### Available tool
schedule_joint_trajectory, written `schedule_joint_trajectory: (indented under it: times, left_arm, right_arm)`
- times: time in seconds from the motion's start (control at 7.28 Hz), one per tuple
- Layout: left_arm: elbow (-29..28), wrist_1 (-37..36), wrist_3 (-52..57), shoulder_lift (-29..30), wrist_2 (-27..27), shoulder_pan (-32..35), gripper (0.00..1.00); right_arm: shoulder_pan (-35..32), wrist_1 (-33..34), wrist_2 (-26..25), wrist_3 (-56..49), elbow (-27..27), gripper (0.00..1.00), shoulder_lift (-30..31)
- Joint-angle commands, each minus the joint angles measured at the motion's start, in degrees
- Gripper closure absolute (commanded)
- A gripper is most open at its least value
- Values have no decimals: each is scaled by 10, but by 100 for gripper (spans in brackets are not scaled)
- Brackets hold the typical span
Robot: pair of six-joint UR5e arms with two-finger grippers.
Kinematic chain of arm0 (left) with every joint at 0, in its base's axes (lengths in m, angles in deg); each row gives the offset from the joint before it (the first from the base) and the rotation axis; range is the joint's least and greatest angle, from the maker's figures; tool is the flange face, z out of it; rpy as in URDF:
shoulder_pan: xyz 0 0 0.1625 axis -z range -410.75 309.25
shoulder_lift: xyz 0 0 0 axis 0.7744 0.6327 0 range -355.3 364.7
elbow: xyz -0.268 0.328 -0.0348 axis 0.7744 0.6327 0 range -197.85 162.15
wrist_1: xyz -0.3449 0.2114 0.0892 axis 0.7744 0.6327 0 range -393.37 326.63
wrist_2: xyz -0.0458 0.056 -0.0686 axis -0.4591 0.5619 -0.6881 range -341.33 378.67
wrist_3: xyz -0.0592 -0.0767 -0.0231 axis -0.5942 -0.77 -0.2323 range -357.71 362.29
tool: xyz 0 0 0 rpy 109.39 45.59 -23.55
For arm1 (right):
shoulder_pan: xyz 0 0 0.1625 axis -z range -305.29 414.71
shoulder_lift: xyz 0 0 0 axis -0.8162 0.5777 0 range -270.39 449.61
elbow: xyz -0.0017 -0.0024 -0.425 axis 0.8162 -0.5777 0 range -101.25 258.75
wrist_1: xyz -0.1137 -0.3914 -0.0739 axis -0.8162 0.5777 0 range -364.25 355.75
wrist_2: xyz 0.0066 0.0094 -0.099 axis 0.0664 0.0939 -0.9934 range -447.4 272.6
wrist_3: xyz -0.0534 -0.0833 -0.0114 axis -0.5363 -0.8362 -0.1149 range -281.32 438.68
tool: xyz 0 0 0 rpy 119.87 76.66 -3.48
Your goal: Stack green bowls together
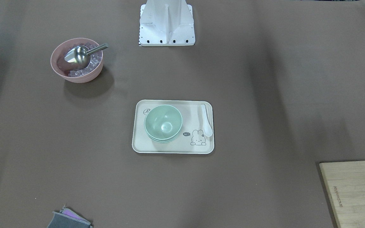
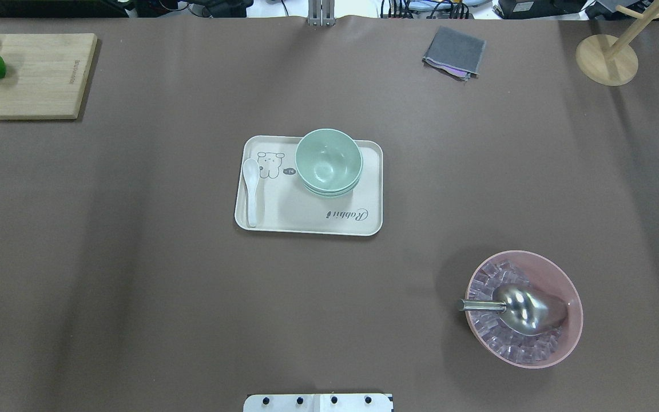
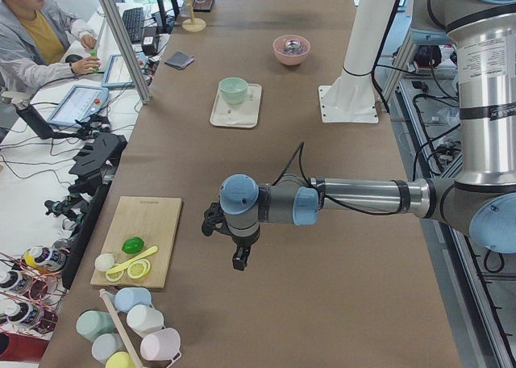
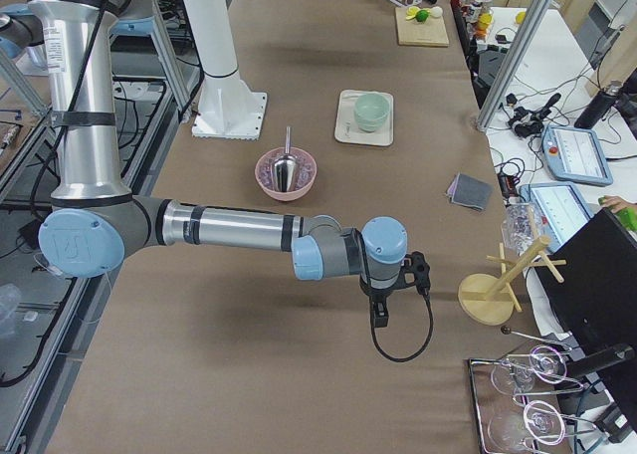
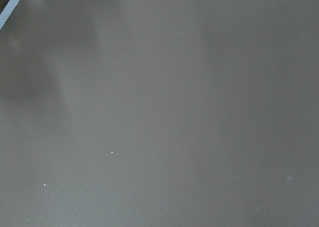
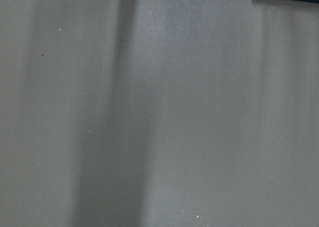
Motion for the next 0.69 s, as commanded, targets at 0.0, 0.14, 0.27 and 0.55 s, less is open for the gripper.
schedule_joint_trajectory:
  times: [0.0,0.14,0.27,0.55]
  left_arm:
    - [-15,4,2,1,0,0,1]
    - [-19,4,3,3,0,0,1]
    - [-16,4,2,4,-1,0,1]
    - [-7,4,1,6,-1,0,1]
  right_arm:
    - [0,0,-3,0,1,0,-2]
    - [0,1,-3,1,2,0,-6]
    - [0,1,-4,3,2,0,-7]
    - [0,1,-2,5,5,0,-6]
